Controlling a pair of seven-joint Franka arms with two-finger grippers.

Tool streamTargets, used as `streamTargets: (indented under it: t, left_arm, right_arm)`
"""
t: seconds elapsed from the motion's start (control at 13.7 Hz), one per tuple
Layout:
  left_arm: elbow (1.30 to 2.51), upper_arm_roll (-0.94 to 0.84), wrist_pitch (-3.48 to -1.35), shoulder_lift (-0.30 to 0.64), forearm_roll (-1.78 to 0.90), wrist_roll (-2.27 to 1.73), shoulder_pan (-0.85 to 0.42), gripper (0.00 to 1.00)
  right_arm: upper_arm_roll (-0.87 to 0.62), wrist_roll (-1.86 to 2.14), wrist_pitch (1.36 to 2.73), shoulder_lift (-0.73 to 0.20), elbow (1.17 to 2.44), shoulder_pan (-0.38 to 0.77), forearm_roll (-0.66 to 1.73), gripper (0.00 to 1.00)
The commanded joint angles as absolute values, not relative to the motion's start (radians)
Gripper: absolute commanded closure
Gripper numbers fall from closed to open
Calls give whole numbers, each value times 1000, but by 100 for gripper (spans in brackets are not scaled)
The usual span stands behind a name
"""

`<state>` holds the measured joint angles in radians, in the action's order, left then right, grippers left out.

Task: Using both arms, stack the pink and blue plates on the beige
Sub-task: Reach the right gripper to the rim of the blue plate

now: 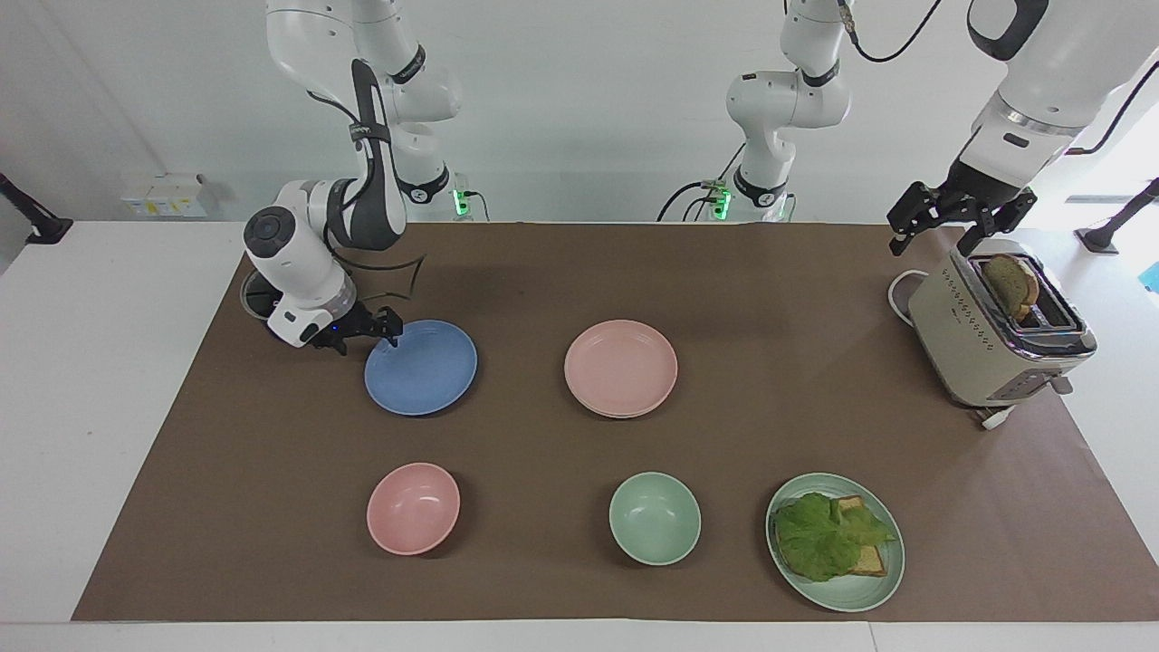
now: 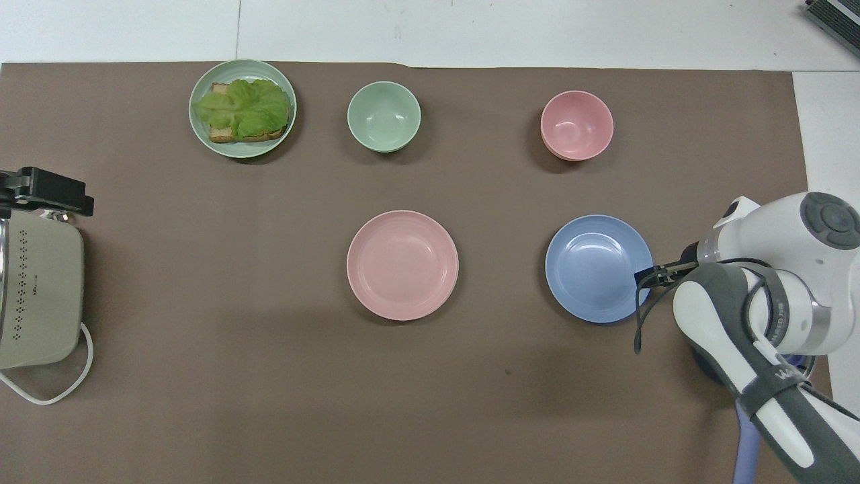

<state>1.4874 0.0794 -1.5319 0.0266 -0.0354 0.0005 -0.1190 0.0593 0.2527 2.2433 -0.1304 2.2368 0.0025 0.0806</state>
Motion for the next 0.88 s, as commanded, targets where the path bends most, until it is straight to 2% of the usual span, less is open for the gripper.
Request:
streamTargets:
  t: [0.0,0.07,0.15,0.66,0.73,0.8]
  left_arm:
    - [1496,80,-1525,18,-15,9,-120,0]
    - [1496,80,-1525,18,-15,9,-120,0]
    - [1496,80,-1526,18,-15,9,-120,0]
    - [1496,80,-1525,18,-15,9,-120,0]
    - [1496,80,-1525,18,-15,9,-120,0]
    - [1496,80,-1526,18,-15,9,-120,0]
  right_arm:
    - [54,302,2275,-143,2249,-14,109,0]
    - [54,302,2275,-146,2249,-14,109,5]
    - [54,302,2276,-146,2249,-12,109,15]
    - [55,288,2275,-155,2240,-12,109,95]
    - [55,288,2275,-156,2235,-12,109,100]
    - [55,291,2275,-160,2229,-12,109,100]
